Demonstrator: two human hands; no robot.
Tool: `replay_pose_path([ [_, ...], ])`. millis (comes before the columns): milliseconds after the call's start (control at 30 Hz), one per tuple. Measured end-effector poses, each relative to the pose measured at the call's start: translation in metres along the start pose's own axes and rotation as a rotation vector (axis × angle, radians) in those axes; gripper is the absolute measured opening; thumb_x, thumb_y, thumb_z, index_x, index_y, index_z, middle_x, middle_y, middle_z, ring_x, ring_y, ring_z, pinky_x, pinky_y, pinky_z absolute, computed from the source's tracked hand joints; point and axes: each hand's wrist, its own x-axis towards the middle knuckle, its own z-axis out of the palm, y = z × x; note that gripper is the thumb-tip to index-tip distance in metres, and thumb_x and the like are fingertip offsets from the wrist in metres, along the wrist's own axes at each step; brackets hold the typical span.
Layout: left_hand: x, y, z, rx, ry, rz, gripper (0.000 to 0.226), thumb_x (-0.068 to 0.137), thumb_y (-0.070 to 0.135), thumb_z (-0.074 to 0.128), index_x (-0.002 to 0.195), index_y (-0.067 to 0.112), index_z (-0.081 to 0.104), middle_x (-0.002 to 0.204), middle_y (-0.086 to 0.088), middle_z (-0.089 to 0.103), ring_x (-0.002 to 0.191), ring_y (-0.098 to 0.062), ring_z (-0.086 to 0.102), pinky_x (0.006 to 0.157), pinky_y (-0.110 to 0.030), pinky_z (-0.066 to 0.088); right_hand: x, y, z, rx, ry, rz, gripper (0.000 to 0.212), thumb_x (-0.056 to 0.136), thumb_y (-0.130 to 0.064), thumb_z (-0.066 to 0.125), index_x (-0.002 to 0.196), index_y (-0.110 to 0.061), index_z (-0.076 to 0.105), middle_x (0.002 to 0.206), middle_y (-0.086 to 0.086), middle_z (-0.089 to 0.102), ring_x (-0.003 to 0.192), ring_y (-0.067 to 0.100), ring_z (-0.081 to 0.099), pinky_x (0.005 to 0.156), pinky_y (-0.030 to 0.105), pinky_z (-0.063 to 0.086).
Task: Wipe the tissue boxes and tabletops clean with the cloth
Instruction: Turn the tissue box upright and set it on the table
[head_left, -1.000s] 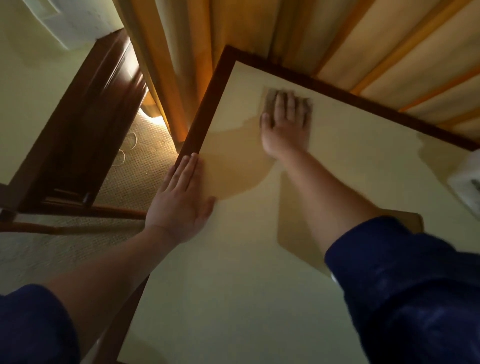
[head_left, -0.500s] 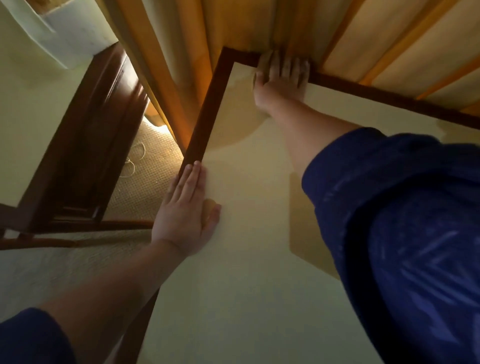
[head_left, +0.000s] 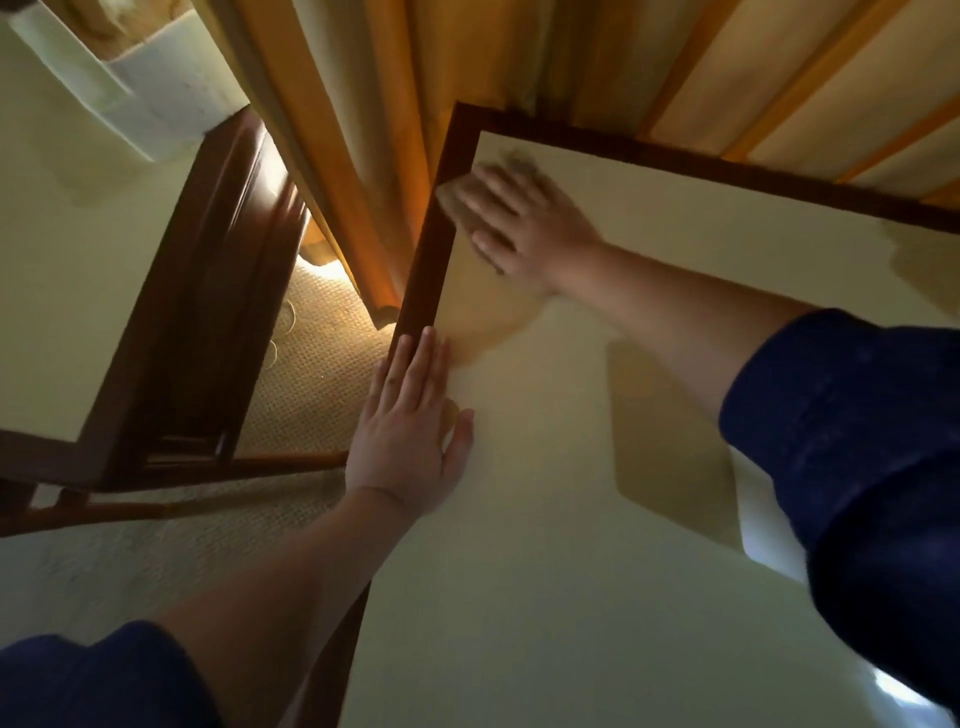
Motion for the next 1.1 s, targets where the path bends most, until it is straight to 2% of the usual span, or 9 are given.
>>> replay_pose_path([
  [133,-0.001,-0.002,-0.001,0.014,-0.019,-0.013,0.076,0.105,0.055,0.022,0.166,0.017,-0.002,0.174,0.000,-0.006,0.159,-0.016,-0.014,0.130,-0.040,-0.006,-0.024,0.070,-0.002,0.033,0.055,0.577,0.068,0.107,-0.061,0.002,0.168,-0.033,-0.008,0.177,0.003,-0.010,0.163,0.027,-0.010,0.131,0.047,-0.010],
  [267,-0.001,-0.003,0.001,-0.038,0.003,0.007,0.078,0.106,0.055,0.025,0.166,0.012,0.001,0.174,-0.005,0.001,0.161,-0.019,-0.008,0.130,-0.039,-0.004,-0.076,0.072,0.013,0.160,0.046,0.980,0.068,0.108,-0.059,0.006,0.169,-0.030,-0.008,0.177,0.005,-0.012,0.163,0.028,-0.009,0.130,0.051,-0.009],
  [367,0.000,-0.006,0.002,-0.044,0.003,-0.009,0.082,0.104,0.057,0.025,0.166,0.012,-0.004,0.174,-0.007,-0.002,0.161,-0.020,-0.007,0.131,-0.042,-0.001,-0.092,0.043,0.021,0.186,0.061,0.962,0.067,0.110,-0.057,0.009,0.169,-0.029,-0.005,0.177,0.005,-0.011,0.163,0.028,-0.009,0.130,0.051,-0.010],
  [600,0.001,-0.007,0.003,-0.097,-0.003,0.001,0.079,0.104,0.055,0.020,0.166,0.011,-0.004,0.174,-0.009,-0.004,0.161,-0.021,-0.006,0.131,-0.042,0.001,-0.130,-0.068,0.048,0.168,0.105,0.521,0.067,0.106,-0.062,0.008,0.168,-0.038,-0.001,0.177,-0.002,-0.008,0.163,0.023,-0.010,0.131,0.049,-0.004],
  [733,0.001,-0.007,0.003,-0.123,0.008,-0.012,0.080,0.103,0.056,0.019,0.166,0.011,-0.003,0.174,-0.008,-0.004,0.161,-0.020,-0.007,0.131,-0.040,-0.001,-0.186,-0.119,0.070,0.196,0.153,0.344,0.067,0.107,-0.059,0.019,0.169,-0.035,0.011,0.178,0.000,0.006,0.164,0.022,-0.002,0.131,0.048,0.000],
  [833,-0.003,-0.007,0.004,-0.107,0.033,0.019,0.077,0.106,0.053,0.022,0.166,0.009,0.000,0.174,-0.008,-0.001,0.161,-0.020,-0.006,0.130,-0.038,-0.002,-0.226,-0.126,0.085,0.147,0.120,0.252,0.064,0.110,-0.056,0.022,0.169,-0.038,0.007,0.178,-0.003,0.004,0.164,0.019,-0.004,0.131,0.046,0.000],
  [900,-0.004,-0.007,0.004,-0.094,0.044,0.020,0.077,0.106,0.052,0.022,0.165,0.008,0.002,0.174,-0.010,0.001,0.161,-0.022,-0.004,0.131,-0.039,-0.001,-0.240,-0.104,0.088,0.136,0.123,0.314,0.063,0.110,-0.056,0.022,0.169,-0.039,0.006,0.178,-0.004,0.004,0.164,0.019,-0.004,0.131,0.048,0.001],
  [1033,-0.005,-0.005,0.005,-0.095,0.070,0.025,0.077,0.105,0.051,0.025,0.165,0.006,0.005,0.174,-0.012,0.005,0.161,-0.024,-0.001,0.131,-0.043,0.003,-0.259,-0.053,0.088,0.149,0.113,0.652,0.067,0.107,-0.060,0.015,0.169,-0.038,0.003,0.178,-0.003,-0.001,0.163,0.024,-0.009,0.131,0.044,-0.006],
  [1100,-0.005,-0.008,0.006,-0.105,0.072,0.030,0.078,0.104,0.052,0.027,0.165,0.007,0.007,0.174,-0.011,0.007,0.161,-0.025,0.000,0.131,-0.041,0.002,-0.261,-0.060,0.090,0.186,0.120,0.840,0.067,0.109,-0.059,0.018,0.169,-0.035,0.002,0.178,-0.001,-0.001,0.163,0.027,-0.008,0.131,0.044,-0.007],
])
